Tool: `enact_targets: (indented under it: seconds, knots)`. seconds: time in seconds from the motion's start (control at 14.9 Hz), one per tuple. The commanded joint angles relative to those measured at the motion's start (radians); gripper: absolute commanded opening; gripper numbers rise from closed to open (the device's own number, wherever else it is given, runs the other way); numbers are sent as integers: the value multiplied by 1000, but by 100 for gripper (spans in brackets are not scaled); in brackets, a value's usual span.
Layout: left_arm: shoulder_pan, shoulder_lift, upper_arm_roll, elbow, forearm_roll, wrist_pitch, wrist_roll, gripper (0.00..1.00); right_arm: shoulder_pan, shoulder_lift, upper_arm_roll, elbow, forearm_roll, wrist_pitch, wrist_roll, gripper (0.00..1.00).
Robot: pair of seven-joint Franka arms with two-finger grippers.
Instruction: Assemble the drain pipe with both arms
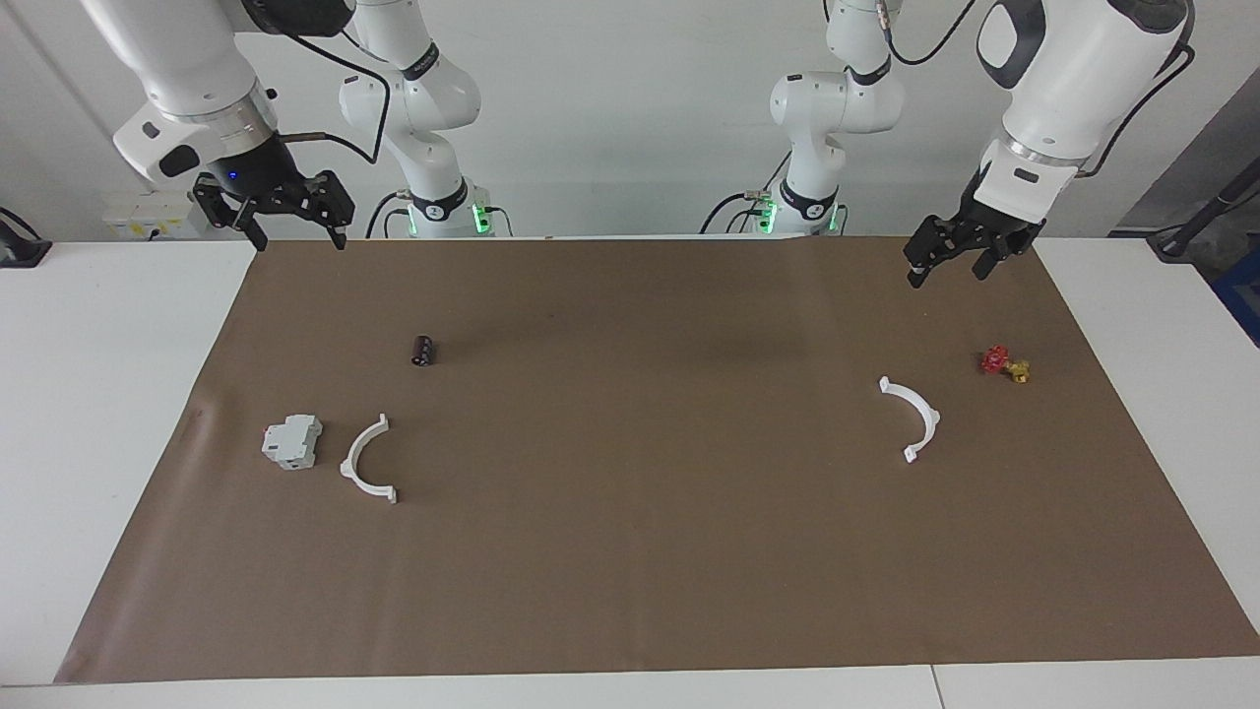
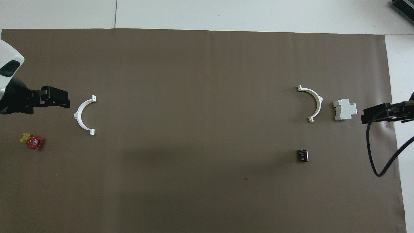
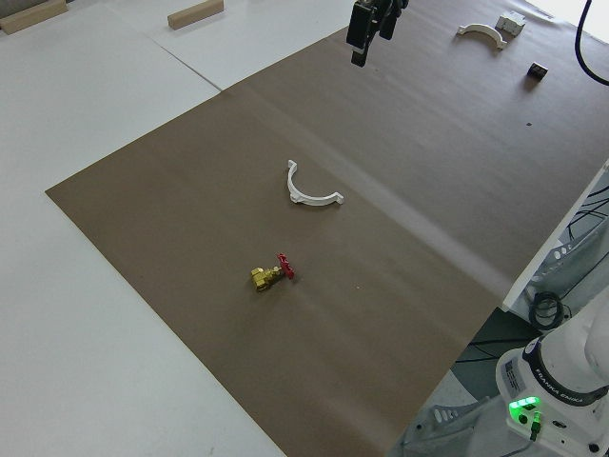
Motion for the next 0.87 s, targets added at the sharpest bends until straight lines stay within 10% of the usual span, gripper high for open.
enact_targets:
  seconds: [0.0, 0.4, 0.8]
  knots:
    - [6, -25, 3, -31, -13, 19, 0, 100, -11, -8, 8, -16, -14, 22, 23, 100]
    - [6, -25, 3, -31, -13, 21, 0, 100, -46, 5, 8, -117, 4, 218, -126, 100]
    - [6, -25, 3, -33, -13, 22, 0, 100, -71, 324, 13, -120, 98, 632, -436, 100]
